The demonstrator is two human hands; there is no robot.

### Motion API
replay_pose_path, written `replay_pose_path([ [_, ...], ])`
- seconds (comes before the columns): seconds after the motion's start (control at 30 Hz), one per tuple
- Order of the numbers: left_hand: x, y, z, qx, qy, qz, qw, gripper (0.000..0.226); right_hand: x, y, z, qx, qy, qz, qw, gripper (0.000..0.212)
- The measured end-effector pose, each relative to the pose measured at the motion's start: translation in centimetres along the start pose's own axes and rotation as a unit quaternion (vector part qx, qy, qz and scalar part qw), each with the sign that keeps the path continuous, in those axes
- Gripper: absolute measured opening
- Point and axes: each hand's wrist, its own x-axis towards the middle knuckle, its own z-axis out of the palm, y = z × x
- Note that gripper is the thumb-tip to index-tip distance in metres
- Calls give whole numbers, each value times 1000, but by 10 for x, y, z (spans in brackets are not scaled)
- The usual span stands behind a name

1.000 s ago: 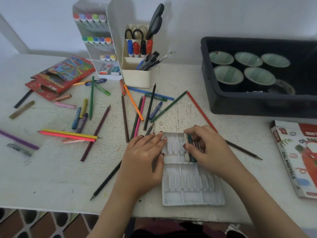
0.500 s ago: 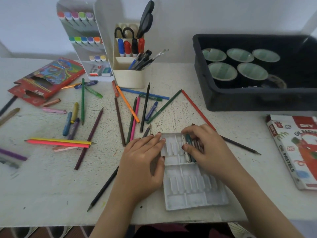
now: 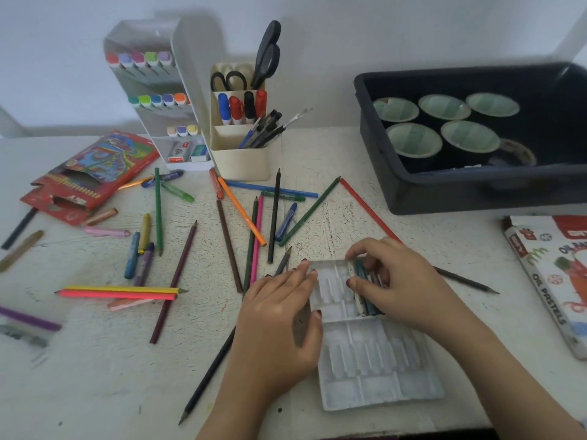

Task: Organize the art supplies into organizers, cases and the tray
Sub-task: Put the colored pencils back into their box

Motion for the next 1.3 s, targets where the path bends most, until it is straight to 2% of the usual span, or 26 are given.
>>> replay_pose_path([
  [0.13,2,0,1,-4,9,6,1000,48,24,-13,-9,-48,-10,1,999,8],
  [0.3,3,-2,0,8,7,8,1000,49,80,-40,-5,-57,-5,-19,998,20],
  [0.43,4,0,0,15,-2,0,1000,49,115,-52,14,-144,-22,-18,989,43],
  [0.6,3,0,-1,20,-3,-8,1000,48,117,-57,27,-205,18,-35,978,47],
  [0.8,2,0,-1,20,4,-7,1000,48,119,-55,23,-139,-15,-8,990,47],
  [0.9,1,0,0,22,4,-9,1000,48,111,-51,21,5,7,-13,1000,32],
  [0.97,0,0,0,22,5,-10,1000,48,104,-46,16,129,44,-6,991,16],
  [1.1,1,1,1,18,17,-11,1000,49,77,-33,-6,245,78,18,966,19],
  [1.17,1,1,2,19,18,-11,1000,49,57,-26,-21,268,52,36,961,16],
  [1.3,0,0,3,20,26,-5,999,49,24,-15,-36,197,-105,58,973,13],
])
